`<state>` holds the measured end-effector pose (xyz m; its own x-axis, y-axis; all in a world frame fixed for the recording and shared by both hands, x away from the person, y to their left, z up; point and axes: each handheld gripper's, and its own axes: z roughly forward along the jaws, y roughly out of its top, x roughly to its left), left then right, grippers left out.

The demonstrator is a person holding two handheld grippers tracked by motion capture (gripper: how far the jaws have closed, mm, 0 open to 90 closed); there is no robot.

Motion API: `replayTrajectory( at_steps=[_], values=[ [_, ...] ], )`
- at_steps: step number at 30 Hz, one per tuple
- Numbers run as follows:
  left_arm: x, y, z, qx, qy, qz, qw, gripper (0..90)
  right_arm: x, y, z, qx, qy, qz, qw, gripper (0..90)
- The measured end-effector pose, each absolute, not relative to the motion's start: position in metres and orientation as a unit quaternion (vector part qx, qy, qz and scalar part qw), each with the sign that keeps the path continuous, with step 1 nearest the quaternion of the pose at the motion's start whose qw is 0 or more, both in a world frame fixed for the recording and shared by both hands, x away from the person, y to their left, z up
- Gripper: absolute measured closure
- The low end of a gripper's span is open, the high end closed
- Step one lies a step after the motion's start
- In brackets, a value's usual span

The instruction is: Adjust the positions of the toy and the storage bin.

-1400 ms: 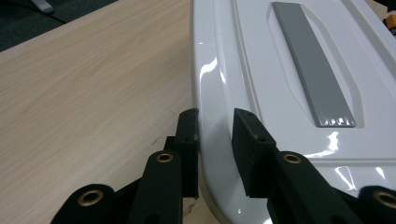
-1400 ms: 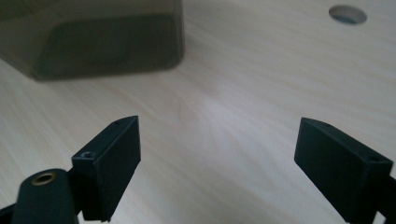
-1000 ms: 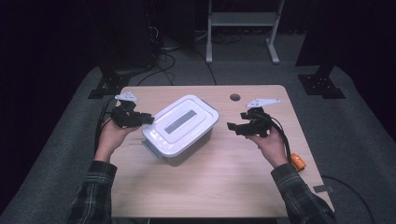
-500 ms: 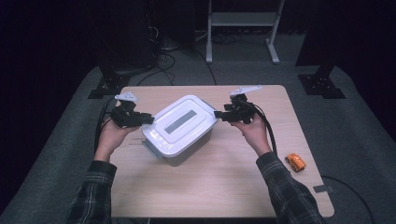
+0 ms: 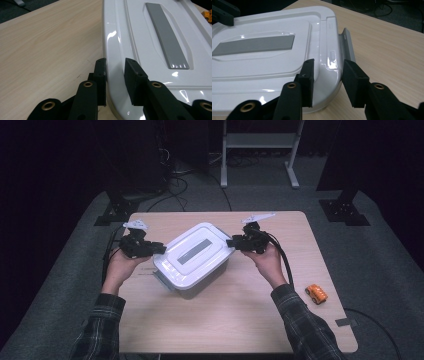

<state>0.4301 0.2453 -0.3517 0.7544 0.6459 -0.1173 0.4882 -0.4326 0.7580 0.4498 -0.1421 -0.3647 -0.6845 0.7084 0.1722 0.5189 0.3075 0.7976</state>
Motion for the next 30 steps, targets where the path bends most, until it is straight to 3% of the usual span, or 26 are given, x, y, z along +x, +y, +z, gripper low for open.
replayTrajectory(
  at_steps=[16,19,24,30],
  values=[
    [0.395,0.215,-0.353,0.844,0.324,0.100,0.414,72.1,0.409,-0.165,-0.360,0.365,0.813,0.428,0.151,66.1],
    [0.390,0.208,-0.353,0.849,0.316,0.101,0.412,72.1,0.405,-0.169,-0.362,0.368,0.816,0.421,0.149,58.9],
    [0.385,0.201,-0.352,0.849,0.315,0.103,0.411,72.1,0.403,-0.178,-0.363,0.380,0.805,0.430,0.148,65.7],
    [0.380,0.194,-0.352,0.851,0.311,0.107,0.409,72.3,0.397,-0.178,-0.360,0.384,0.808,0.414,0.168,67.1]
  ],
)
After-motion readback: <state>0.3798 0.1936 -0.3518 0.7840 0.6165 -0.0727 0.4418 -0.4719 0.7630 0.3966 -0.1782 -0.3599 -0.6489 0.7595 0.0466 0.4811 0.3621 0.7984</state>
